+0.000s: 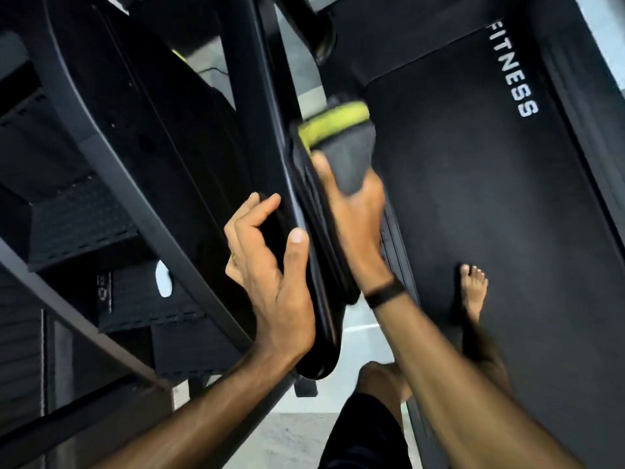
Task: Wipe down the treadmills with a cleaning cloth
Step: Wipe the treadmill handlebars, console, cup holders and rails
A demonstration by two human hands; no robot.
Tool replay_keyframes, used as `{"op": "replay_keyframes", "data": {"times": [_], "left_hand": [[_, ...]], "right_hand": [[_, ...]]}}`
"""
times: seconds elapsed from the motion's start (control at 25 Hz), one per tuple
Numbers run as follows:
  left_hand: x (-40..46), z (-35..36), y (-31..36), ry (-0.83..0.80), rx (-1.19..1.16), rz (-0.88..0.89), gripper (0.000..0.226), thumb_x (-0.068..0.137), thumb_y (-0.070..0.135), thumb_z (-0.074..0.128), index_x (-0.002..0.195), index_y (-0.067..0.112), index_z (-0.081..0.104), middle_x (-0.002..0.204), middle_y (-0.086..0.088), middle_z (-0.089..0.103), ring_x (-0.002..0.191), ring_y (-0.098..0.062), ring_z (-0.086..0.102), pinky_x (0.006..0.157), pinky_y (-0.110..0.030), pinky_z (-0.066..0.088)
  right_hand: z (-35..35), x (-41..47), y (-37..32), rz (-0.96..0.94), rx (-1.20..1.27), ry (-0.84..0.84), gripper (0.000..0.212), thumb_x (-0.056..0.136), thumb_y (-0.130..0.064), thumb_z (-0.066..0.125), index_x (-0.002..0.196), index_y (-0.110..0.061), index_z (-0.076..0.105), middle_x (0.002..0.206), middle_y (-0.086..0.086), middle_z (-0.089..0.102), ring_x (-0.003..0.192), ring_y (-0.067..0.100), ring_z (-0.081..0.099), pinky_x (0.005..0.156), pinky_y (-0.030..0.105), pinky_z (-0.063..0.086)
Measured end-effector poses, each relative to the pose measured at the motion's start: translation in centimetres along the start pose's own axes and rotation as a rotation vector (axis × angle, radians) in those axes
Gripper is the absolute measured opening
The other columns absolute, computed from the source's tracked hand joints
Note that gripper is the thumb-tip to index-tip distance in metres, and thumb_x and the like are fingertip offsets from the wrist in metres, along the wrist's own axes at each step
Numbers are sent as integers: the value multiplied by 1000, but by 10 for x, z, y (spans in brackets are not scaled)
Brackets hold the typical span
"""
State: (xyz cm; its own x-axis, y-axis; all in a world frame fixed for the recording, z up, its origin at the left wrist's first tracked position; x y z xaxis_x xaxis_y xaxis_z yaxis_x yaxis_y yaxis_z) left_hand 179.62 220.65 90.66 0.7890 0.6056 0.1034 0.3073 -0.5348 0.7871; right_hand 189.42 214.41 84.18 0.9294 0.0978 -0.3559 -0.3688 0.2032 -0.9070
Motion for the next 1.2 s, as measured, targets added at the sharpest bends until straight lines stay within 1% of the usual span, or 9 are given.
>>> {"op": "replay_keyframes", "data": {"times": [0.12,0.28,0.44,0.6,0.76,0.84,0.92,1.08,1.2], "left_hand": [[2,3,3,7,17,2,34,94,31,47,128,30,45,142,-10,45,139,-18,39,114,-59,26],[0,1,10,20,49,5,34,95,23,48,126,36,43,141,-11,47,138,-19,41,112,-60,28],[2,3,11,37,95,-15,37,95,19,48,126,39,44,143,-7,48,138,-17,42,113,-58,27],[-3,0,10,47,110,-39,35,96,25,49,128,39,44,146,-2,47,138,-12,41,116,-45,24],[0,2,13,41,120,-46,35,95,24,48,126,39,43,144,-3,46,138,-12,41,116,-53,24],[-1,3,17,39,129,-45,33,95,26,48,126,38,42,143,-6,47,139,-14,40,114,-59,25],[0,2,19,17,154,-18,32,93,34,45,125,38,42,141,-9,47,138,-17,41,114,-58,25],[25,-11,13,-71,208,-20,33,82,37,48,113,48,47,122,7,51,122,-4,47,107,-28,23],[65,-17,15,12,165,-46,37,79,30,51,114,44,51,120,2,53,114,-11,50,110,-51,32]], "right_hand": [[21,65,11,134,-4,-8,38,91,-49,67,103,-13,67,89,6,71,86,21,68,77,35,56],[-4,14,72,578,156,-137,29,107,-21,44,80,-13,48,68,8,41,60,17,43,59,32,35],[-37,-69,39,263,-44,-59,41,86,-60,65,90,-19,64,79,-5,70,76,15,69,66,34,55],[7,5,-8,50,-93,-55,52,80,-69,63,104,-23,66,98,-1,74,96,20,71,82,42,57],[27,83,27,293,31,-124,19,100,-35,59,93,-17,61,85,5,66,80,19,63,75,32,52],[14,51,62,516,131,-186,24,106,-17,47,83,-15,53,74,3,50,68,15,48,71,34,41],[-11,5,77,602,110,-194,23,106,-26,49,86,-16,53,74,1,49,71,15,47,72,35,40],[-29,-52,18,139,-138,-118,56,84,-70,60,110,-20,63,101,-2,70,98,17,68,84,37,54],[15,22,-15,-45,-205,-74,69,79,-77,54,113,-16,62,106,7,69,103,26,66,84,40,53]]}}
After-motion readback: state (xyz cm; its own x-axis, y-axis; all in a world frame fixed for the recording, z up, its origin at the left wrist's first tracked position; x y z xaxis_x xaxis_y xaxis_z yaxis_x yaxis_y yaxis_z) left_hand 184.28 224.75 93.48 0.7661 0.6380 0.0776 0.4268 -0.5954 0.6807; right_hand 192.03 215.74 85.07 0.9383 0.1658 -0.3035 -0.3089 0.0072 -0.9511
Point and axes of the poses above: each hand's wrist, its own x-axis towards the middle knuckle, its own z-axis out of the palm, y = z × x, the point moved 4 cm from there along x, towards the middle knuckle
